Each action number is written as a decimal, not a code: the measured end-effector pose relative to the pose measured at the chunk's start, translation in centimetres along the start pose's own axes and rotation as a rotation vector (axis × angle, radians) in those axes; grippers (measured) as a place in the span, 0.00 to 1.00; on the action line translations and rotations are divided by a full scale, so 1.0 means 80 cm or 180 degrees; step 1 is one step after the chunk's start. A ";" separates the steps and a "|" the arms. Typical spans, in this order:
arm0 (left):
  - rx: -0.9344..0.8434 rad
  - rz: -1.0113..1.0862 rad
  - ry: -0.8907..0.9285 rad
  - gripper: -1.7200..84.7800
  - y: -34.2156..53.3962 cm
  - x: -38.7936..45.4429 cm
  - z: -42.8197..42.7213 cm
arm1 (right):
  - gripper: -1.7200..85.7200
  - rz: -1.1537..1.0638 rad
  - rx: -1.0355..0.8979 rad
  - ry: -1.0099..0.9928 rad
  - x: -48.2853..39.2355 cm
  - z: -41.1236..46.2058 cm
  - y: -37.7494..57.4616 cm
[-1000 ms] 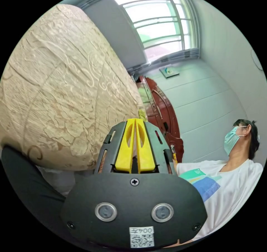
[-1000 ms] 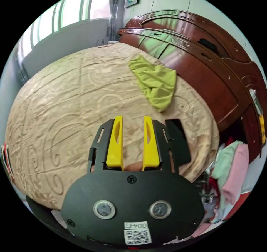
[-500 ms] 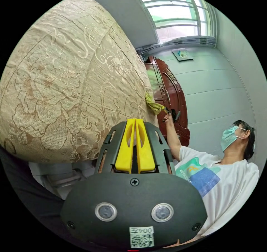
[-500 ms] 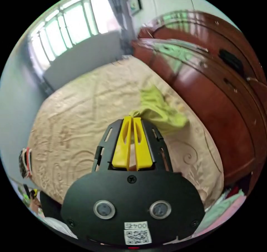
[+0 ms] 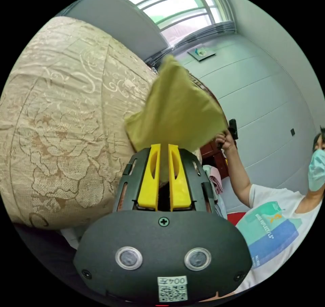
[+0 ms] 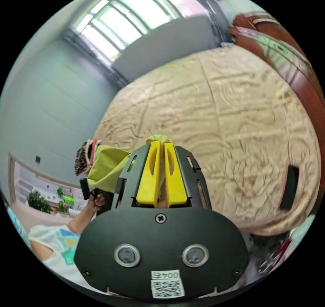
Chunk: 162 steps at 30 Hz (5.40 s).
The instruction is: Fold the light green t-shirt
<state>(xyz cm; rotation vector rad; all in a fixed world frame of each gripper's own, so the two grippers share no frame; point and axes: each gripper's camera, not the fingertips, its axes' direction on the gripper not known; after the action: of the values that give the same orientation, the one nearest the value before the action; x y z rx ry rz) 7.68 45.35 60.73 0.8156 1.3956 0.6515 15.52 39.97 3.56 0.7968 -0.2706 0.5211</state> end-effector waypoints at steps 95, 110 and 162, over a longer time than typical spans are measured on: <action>0.0037 0.1878 0.0333 0.14 0.148 0.104 -0.031 | 0.01 -0.2616 -0.0008 -0.1483 0.017 -0.200 0.074; 0.0801 0.1904 -0.0101 0.21 0.040 0.178 -0.183 | 0.01 -0.1629 0.1392 -0.1347 -0.043 -0.361 -0.129; 0.0240 0.0472 -0.0582 0.05 0.002 0.097 -0.158 | 0.05 -0.1207 -0.0084 -0.0489 -0.143 0.280 -0.080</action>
<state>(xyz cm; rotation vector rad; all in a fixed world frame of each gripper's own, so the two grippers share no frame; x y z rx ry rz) -4.24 53.07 56.43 1.0206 1.2076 0.6241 8.52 15.78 9.94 0.8398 -0.2593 0.0997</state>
